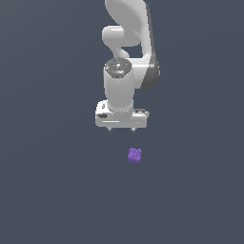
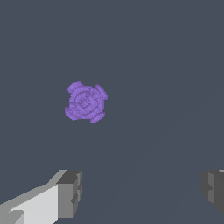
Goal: Pick up the object and move it to a goal position.
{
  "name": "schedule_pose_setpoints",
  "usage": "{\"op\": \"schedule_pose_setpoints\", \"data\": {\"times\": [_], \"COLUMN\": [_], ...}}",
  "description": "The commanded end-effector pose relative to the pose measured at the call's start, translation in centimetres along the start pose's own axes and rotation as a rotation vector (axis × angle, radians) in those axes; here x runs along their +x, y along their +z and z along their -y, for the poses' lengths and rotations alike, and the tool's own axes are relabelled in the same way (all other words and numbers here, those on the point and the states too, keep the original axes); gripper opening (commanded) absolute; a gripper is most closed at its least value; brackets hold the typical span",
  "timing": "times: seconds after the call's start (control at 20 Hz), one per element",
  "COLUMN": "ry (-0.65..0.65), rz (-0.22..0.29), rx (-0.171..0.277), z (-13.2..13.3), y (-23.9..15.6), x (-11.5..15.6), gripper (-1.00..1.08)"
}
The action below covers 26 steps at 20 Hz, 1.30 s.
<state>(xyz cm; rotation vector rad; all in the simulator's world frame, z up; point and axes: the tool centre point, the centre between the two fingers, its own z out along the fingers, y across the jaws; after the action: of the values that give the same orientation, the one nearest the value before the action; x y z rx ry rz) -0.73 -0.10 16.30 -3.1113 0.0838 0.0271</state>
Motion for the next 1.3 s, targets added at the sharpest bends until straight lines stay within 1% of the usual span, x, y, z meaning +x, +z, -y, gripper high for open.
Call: {"op": "schedule_pose_setpoints", "data": {"times": [0.0, 0.4, 0.75, 1.0, 1.25], "ry": [0.000, -0.007, -0.005, 0.012, 0.045], "rz": [0.000, 0.000, 0.000, -0.002, -0.005], "rx": [0.000, 0.013, 0.012, 0.008, -0.001], "z": [0.0, 0.1, 0.2, 0.8, 2.0], "y": [0.0, 0.5, 0.5, 1.2, 2.5], "x": [0.0, 0.1, 0.1, 0.9, 2.3], "gripper": [1.00, 1.00, 1.00, 1.00, 1.00]}}
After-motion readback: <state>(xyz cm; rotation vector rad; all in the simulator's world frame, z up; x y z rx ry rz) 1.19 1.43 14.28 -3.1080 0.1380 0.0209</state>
